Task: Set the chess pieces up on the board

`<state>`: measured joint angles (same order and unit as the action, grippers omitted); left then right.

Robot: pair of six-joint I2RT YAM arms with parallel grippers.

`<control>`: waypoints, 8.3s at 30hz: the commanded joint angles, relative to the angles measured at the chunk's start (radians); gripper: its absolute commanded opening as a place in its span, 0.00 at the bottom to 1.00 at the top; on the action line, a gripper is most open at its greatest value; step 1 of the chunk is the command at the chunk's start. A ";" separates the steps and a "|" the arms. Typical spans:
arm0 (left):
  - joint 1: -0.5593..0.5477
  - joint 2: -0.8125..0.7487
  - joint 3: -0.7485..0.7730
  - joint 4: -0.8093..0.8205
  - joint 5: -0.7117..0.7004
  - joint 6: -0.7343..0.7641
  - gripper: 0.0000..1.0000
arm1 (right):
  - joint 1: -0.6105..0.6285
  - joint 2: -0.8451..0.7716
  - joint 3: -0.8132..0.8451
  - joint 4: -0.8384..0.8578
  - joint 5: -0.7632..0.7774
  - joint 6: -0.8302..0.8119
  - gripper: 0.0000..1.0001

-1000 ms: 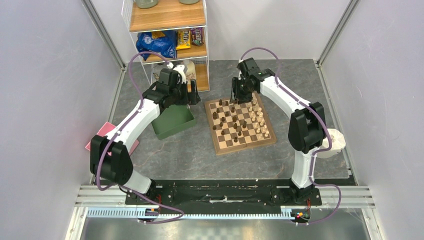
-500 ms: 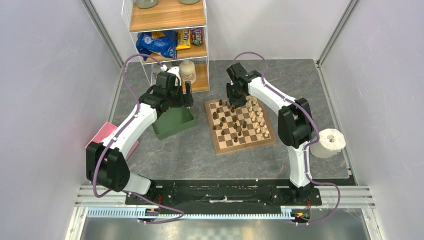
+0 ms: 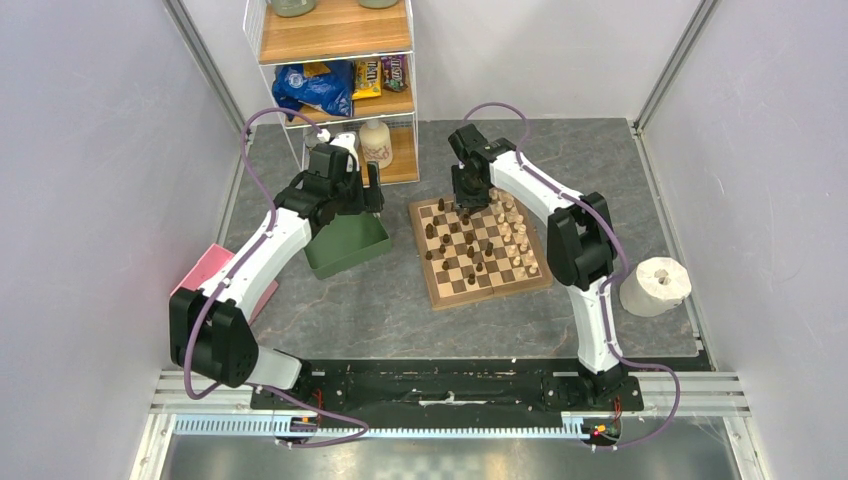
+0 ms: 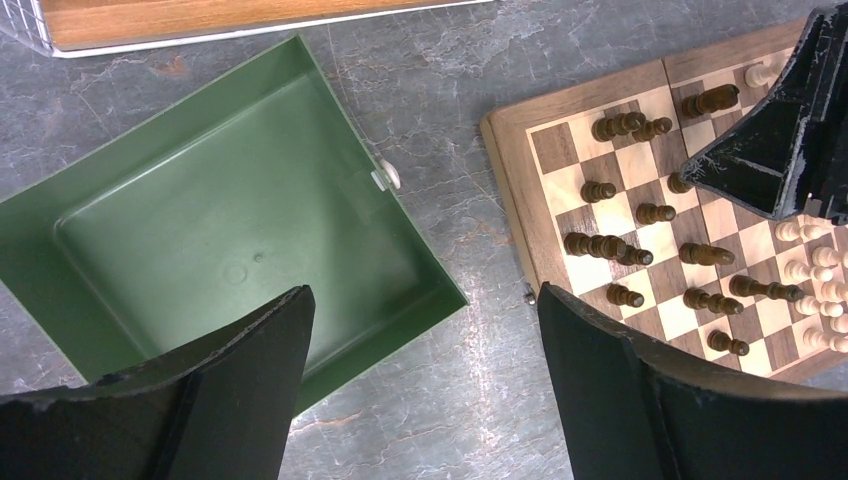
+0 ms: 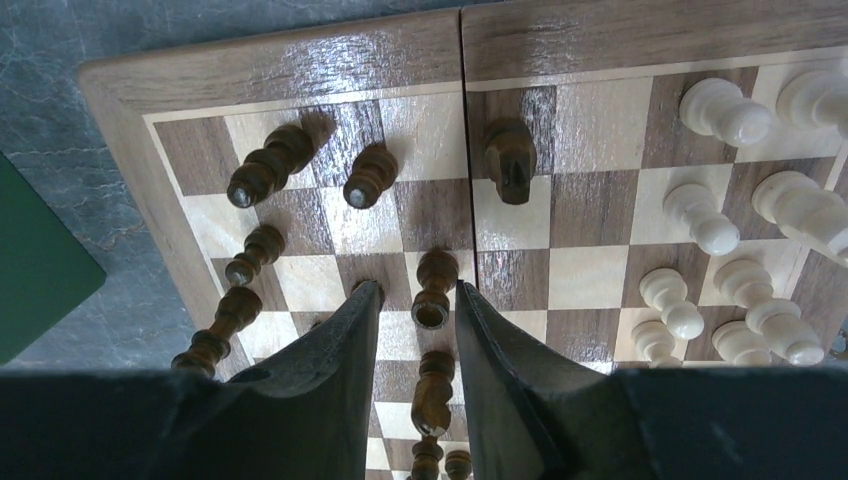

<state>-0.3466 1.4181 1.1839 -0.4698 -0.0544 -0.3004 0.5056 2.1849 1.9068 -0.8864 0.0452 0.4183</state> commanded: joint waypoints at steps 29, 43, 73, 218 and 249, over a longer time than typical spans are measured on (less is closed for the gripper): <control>0.008 -0.021 0.002 0.022 0.006 -0.021 0.89 | -0.005 0.051 0.072 -0.041 0.020 -0.024 0.29; 0.010 -0.027 -0.001 0.022 -0.004 -0.027 0.89 | -0.001 -0.051 0.095 -0.060 0.031 -0.051 0.17; 0.033 -0.094 -0.068 0.049 -0.068 -0.052 0.89 | 0.131 0.232 0.524 -0.102 -0.003 -0.068 0.16; 0.047 -0.094 -0.058 0.025 -0.035 -0.035 0.89 | 0.038 -0.042 0.224 -0.054 0.073 -0.089 0.08; 0.048 -0.120 -0.084 0.034 -0.037 -0.045 0.89 | 0.154 0.148 0.367 -0.088 -0.051 -0.062 0.08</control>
<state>-0.3031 1.3258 1.1053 -0.4686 -0.0952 -0.3321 0.6510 2.3203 2.2288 -0.9657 0.0177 0.3515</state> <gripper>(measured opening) 0.895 0.179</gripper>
